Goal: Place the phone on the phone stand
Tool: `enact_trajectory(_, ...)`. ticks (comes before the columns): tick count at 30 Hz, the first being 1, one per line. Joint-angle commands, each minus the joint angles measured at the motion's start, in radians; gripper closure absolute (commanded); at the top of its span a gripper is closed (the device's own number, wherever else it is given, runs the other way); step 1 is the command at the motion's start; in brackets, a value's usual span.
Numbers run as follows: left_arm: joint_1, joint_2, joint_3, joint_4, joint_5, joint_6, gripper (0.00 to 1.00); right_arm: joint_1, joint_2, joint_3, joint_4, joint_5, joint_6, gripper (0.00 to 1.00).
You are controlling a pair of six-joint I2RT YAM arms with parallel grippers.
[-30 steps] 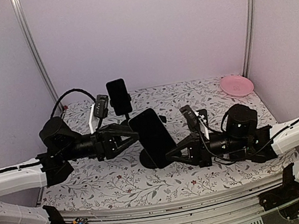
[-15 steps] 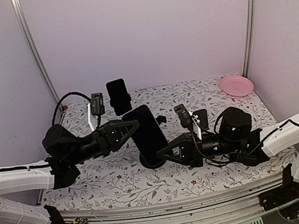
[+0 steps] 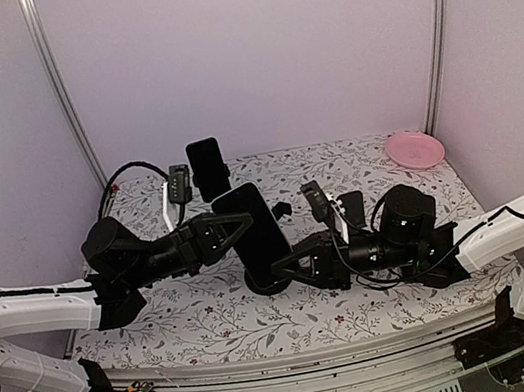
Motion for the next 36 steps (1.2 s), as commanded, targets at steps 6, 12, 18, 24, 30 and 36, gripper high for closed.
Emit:
enact_trajectory(6, -0.005, -0.111, 0.044, -0.228, -0.119, 0.181, 1.0, -0.049, -0.098, 0.02, -0.283, 0.198, -0.043, 0.28)
enact_trajectory(12, -0.003, -0.216, 0.112, -0.54, -0.323, 0.334, 1.0, -0.072, -0.177, 0.068, -0.65, 0.524, -0.134, 0.14)
enact_trajectory(18, -0.002, -0.266, 0.162, -0.712, -0.454, 0.37, 1.0, -0.112, -0.133, 0.14, -0.678, 0.554, -0.311, 0.25)
enact_trajectory(24, -0.002, -0.283, 0.173, -0.765, -0.493, 0.359, 1.0, -0.222, -0.049, 0.186, -0.588, 0.366, -0.497, 0.4)
enact_trajectory(30, -0.002, -0.291, 0.183, -0.778, -0.481, 0.355, 1.0, -0.283, 0.026, 0.22, -0.567, 0.206, -0.583, 0.46)
enact_trajectory(36, -0.002, -0.308, 0.192, -0.796, -0.474, 0.357, 1.0, -0.284, 0.123, 0.29, -0.594, 0.218, -0.604, 0.53)
